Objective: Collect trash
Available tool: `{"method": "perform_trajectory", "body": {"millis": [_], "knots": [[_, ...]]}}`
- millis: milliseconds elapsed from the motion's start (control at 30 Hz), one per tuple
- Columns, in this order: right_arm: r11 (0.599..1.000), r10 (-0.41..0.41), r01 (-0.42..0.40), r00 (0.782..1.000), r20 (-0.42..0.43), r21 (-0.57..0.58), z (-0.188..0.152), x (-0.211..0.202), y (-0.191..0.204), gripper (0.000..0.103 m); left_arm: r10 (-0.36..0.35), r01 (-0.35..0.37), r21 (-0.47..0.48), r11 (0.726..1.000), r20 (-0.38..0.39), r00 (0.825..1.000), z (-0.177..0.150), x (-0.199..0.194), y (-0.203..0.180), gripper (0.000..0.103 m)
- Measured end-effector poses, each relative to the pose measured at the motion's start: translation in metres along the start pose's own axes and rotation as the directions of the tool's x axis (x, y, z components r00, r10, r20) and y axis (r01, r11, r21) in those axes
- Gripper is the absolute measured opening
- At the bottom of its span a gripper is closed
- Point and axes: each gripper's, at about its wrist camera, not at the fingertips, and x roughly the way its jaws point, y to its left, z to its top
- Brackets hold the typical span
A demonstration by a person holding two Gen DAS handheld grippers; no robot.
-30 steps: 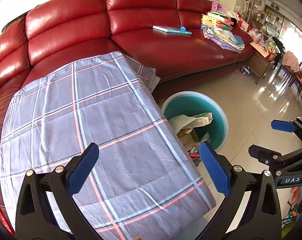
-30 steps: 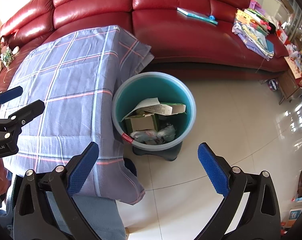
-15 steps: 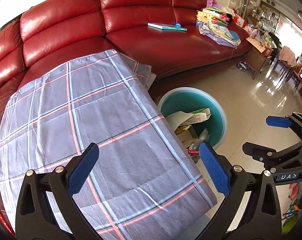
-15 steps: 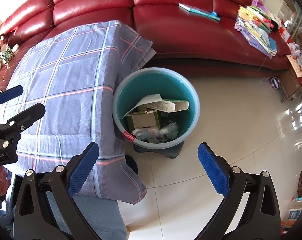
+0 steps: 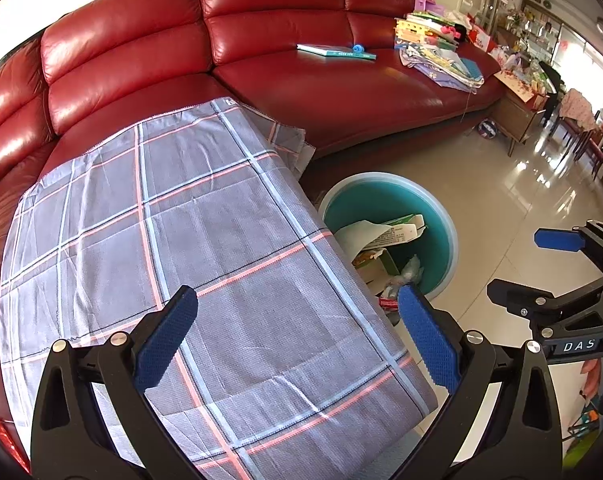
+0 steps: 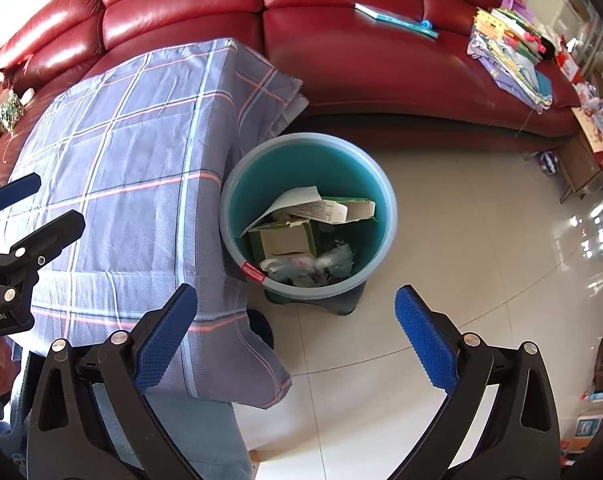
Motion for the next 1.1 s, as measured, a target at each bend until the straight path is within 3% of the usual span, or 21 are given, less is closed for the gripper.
{"method": "perform_trajectory", "body": {"millis": [1100], "knots": [[1.000, -0.007, 0.007, 1.000, -0.013, 0.004, -0.0014, 0.0049, -0.0049, 0.099, 0.014, -0.014, 0.010, 1.000, -0.025, 1.000, -0.0039, 0.0087, -0.0022, 0.096]]}}
